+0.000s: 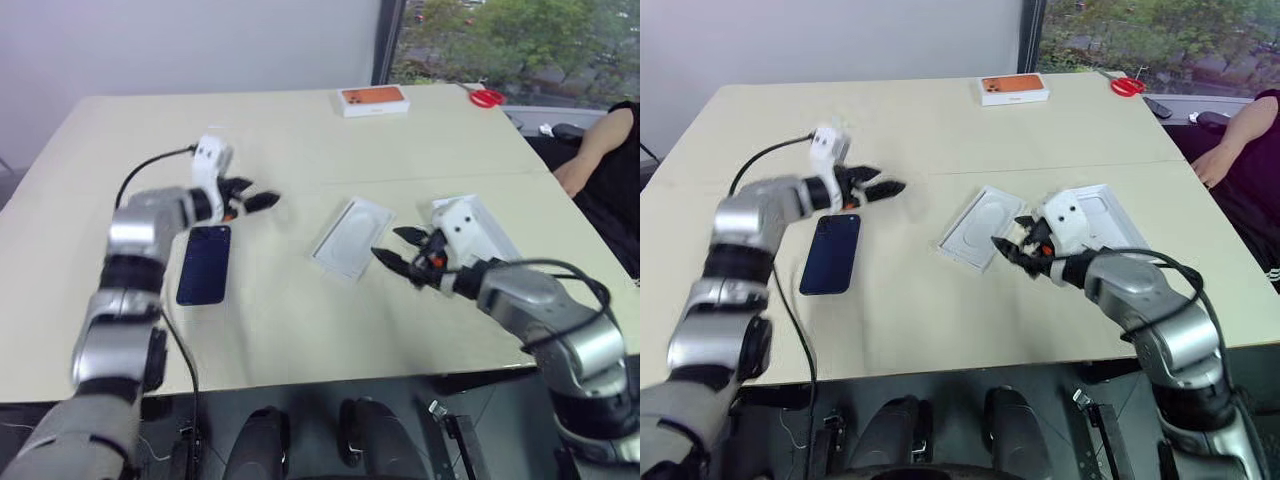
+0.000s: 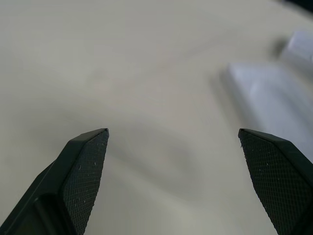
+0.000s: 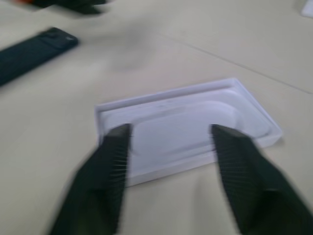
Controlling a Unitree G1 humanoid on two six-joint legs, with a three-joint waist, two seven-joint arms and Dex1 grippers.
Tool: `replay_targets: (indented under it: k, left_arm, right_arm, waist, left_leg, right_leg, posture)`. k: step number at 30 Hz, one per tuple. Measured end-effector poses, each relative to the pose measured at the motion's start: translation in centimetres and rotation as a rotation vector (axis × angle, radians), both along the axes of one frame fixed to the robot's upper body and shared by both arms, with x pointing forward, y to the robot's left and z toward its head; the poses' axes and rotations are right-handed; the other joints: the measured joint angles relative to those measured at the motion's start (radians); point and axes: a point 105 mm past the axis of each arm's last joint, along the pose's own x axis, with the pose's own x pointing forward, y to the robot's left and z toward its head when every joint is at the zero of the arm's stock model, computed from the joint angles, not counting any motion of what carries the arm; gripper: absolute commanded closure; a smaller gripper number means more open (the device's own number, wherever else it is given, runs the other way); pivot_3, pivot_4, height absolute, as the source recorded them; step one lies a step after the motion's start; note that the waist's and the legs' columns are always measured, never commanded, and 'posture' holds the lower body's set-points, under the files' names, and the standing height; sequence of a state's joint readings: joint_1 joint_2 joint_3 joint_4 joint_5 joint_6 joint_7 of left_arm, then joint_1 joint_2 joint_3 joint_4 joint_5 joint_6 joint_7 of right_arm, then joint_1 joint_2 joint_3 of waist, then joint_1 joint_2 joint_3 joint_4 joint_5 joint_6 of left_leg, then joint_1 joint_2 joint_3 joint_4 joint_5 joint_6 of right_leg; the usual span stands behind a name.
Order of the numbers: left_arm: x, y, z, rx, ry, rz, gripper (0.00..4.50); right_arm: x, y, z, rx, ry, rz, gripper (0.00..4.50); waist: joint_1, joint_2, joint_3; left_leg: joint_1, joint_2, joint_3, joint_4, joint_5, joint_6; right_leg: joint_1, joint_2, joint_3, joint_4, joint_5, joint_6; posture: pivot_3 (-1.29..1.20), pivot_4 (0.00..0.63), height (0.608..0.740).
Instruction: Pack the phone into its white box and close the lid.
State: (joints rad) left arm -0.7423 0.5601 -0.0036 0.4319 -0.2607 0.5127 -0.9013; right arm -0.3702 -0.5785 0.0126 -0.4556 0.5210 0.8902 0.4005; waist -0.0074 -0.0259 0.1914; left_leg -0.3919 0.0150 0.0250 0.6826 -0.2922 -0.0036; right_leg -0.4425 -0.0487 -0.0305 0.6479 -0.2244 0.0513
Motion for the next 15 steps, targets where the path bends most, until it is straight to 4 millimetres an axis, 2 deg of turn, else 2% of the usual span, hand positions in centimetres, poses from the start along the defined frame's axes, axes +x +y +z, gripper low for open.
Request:
replay_targets:
  k: [2,3,6,11,15]
  left_arm:
    - [-1.1,0.4,-0.8,0.055,-0.027,-0.035,0.00]
    - [-1.9,0.4,-0.9,0.083,-0.065,-0.080,0.00]
    - [-3.7,-0.1,-1.0,0.122,-0.137,-0.184,0.00]
    - [-6.3,-0.9,-1.5,0.089,-0.149,-0.320,0.00]
    - [-7.8,-0.9,-1.8,0.097,-0.141,-0.393,0.00]
  right_arm:
    - [0.7,1.0,0.0,0.002,0.013,0.001,4.47]
    - [1.3,1.8,0.0,-0.003,0.017,0.001,4.47]
    - [2.7,2.3,-0.2,-0.052,0.027,-0.042,4.47]
    - [5.5,2.0,-0.8,-0.221,0.027,-0.170,4.47]
    - [6.8,1.8,-1.3,-0.283,0.058,-0.210,4.47]
  waist:
    - [0.005,0.000,0.000]
    - [0.002,0.000,0.000]
    - [0.010,0.000,0.000]
    - [0.013,0.000,0.000]
    - [0.009,0.000,0.000]
  left_leg:
    - [0.000,0.000,0.000,0.000,0.000,0.000]
    - [0.000,-0.001,0.001,0.000,0.000,0.000]
    - [-0.001,-0.001,0.001,0.000,0.000,0.000]
    - [-0.001,-0.001,0.002,0.000,0.000,0.000]
    - [-0.001,-0.001,0.001,0.000,0.000,0.001]
  right_leg:
    - [0.000,0.000,0.000,0.000,0.000,0.000]
    - [0.000,-0.001,0.000,0.000,0.000,0.000]
    - [0.000,-0.003,0.000,-0.001,0.000,0.000]
    - [0.000,-0.002,0.000,-0.001,0.000,0.000]
    - [0.000,-0.001,0.000,-0.001,0.000,0.000]
  posture:
    - [0.00,0.150,0.740]
    - [0.00,0.150,0.740]
    - [0.00,0.150,0.740]
    - [0.00,0.150,0.740]
    - [0.00,0.150,0.740]
